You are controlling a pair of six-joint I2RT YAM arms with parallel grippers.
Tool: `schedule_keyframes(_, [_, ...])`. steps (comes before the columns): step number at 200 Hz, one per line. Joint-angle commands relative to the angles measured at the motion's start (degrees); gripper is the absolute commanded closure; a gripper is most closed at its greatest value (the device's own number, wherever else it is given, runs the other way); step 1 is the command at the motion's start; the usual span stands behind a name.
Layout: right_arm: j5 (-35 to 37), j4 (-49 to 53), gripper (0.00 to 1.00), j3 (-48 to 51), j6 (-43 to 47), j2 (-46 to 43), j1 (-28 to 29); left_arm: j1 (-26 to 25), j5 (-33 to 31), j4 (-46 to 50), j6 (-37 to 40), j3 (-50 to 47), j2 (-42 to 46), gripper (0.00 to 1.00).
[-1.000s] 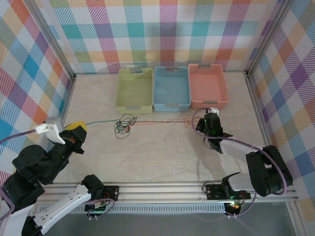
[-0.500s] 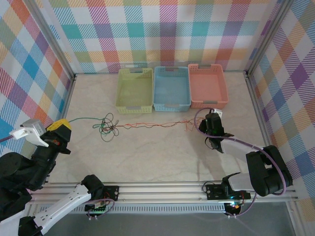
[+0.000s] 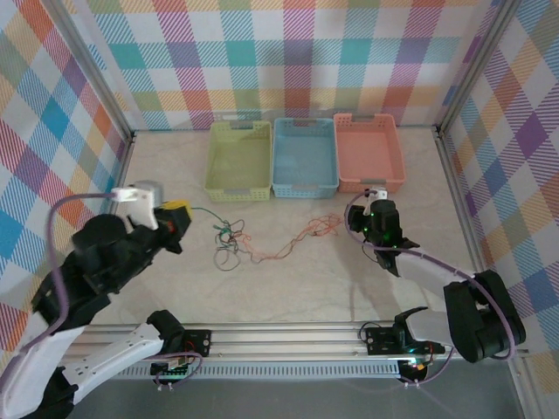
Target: Untangle the cables
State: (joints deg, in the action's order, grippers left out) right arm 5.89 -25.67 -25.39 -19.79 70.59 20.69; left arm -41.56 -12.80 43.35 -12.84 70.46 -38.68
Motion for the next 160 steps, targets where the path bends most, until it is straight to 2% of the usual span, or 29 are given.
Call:
schedule_keyframes(1, [-9.3, -9.8, 0.65, 1.5, 6.9, -2.7, 3.3, 0.1, 6.2, -5.2, -2.6, -1.7, -1.7, 1.00])
schedule_keyframes(18, [-16.6, -15.2, 0.58, 1.9, 11.3, -3.0, 6.6, 0.1, 8.3, -6.6, -3.2, -2.2, -4.1, 1.00])
schedule_keyframes(51, [-30.1, -20.2, 0.53, 1.4, 19.8, -1.8, 13.5, 0.1, 12.4, -7.6, -3.3, -2.2, -7.7, 1.00])
schedule_keyframes(84, [-41.4, -21.3, 0.45, -0.2, 21.2, -0.8, 16.4, 0.1, 15.6, -8.3, -2.5, -2.7, -9.3, 1.00])
schedule_keyframes(103, [-45.2, -20.6, 0.43, -1.3, 21.2, -0.3, 17.4, 0.1, 16.7, -8.5, -2.2, -3.1, -9.6, 1.00])
schedule_keyframes(160, [-48.9, -18.6, 0.42, -4.2, 20.1, 1.8, 18.7, 0.1, 19.5, -8.7, -1.6, -3.6, -10.4, 1.00])
